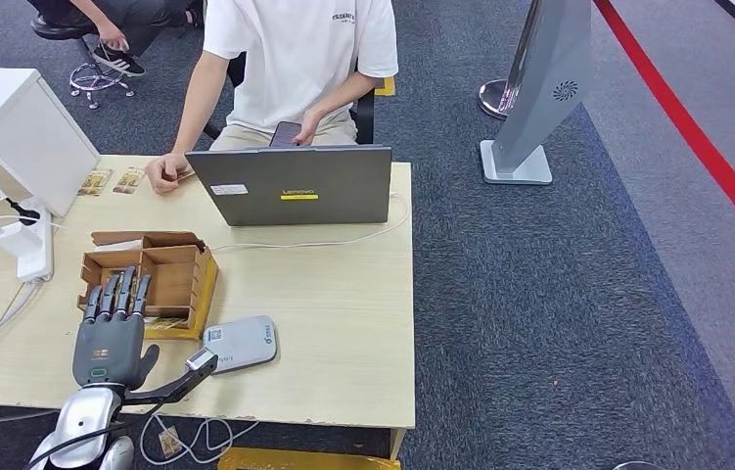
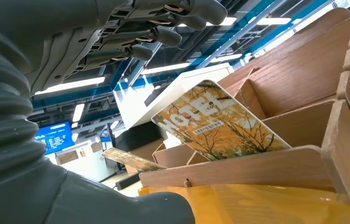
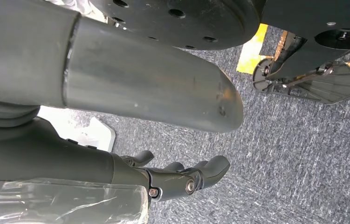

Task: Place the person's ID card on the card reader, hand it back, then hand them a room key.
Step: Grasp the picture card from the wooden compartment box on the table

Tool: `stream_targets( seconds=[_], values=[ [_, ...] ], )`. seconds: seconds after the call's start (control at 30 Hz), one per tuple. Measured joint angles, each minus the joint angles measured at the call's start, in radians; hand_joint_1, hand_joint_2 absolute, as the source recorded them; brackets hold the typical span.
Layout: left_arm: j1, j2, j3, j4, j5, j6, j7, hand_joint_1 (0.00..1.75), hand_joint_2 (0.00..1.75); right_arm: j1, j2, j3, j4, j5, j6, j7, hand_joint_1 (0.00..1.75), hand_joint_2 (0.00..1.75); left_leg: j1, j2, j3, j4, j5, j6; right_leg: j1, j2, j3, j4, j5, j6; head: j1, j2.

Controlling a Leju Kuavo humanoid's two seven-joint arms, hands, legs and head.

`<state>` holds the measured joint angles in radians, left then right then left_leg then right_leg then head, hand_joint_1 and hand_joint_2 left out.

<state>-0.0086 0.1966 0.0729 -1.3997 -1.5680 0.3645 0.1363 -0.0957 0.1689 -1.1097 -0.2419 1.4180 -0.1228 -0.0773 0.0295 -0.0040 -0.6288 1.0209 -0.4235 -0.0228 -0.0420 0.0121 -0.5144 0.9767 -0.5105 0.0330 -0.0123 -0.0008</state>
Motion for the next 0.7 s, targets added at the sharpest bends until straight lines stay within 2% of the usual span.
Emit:
stream_targets(
  seconds=[0.1,0.33,0.7],
  values=[
    [0.000,-0.004,0.000,0.001,0.000,-0.007,-0.007,1.75,1.75,0.000,0.000,0.000,0.000,0.002,0.000,0.000,0.00,0.00,0.000,0.000,0.000,0.000,0.000,0.000,0.000,0.000,0.000,0.000,0.000,0.000,0.000,0.000],
    [0.000,-0.032,0.022,0.001,0.000,-0.033,-0.081,1.75,1.75,-0.001,0.000,0.000,0.000,0.003,-0.002,-0.001,0.00,0.00,0.000,0.000,0.000,0.000,0.000,0.000,0.000,0.000,0.000,0.000,0.000,0.000,0.000,0.000],
    [-0.001,-0.053,0.042,0.001,0.000,-0.036,-0.086,1.75,1.75,-0.002,0.000,0.000,0.000,0.003,-0.002,-0.001,0.00,0.00,0.000,0.000,0.000,0.000,0.000,0.000,0.000,0.000,0.000,0.000,0.000,0.000,0.000,0.000]
  ],
)
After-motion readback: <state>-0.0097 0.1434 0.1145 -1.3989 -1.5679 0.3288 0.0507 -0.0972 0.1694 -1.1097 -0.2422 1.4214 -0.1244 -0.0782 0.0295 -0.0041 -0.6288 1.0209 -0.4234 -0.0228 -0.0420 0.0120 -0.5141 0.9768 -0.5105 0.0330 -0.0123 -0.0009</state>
